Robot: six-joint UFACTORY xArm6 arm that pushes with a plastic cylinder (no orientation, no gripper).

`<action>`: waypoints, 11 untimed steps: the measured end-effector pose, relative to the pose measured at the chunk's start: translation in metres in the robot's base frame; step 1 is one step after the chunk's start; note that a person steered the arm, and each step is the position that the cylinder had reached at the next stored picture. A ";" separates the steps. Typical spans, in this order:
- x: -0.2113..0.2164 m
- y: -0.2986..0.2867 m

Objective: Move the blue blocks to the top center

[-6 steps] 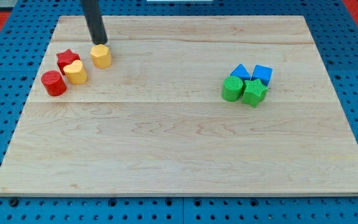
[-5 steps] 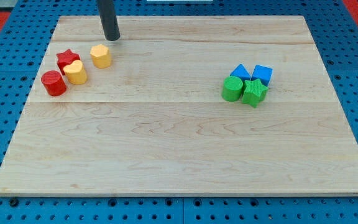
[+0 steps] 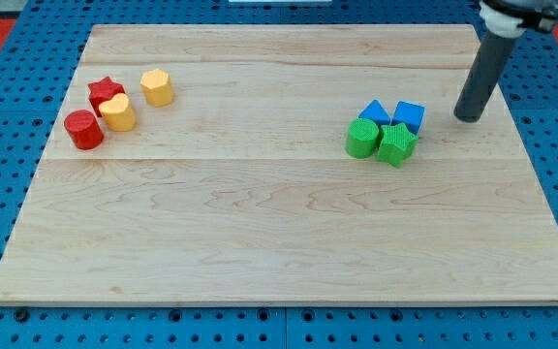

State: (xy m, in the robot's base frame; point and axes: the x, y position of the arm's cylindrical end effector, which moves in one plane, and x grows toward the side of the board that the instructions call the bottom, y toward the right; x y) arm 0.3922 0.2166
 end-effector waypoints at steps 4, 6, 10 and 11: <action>0.002 -0.217; -0.033 -0.265; -0.104 -0.252; -0.097 -0.251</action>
State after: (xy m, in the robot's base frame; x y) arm 0.2956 -0.0340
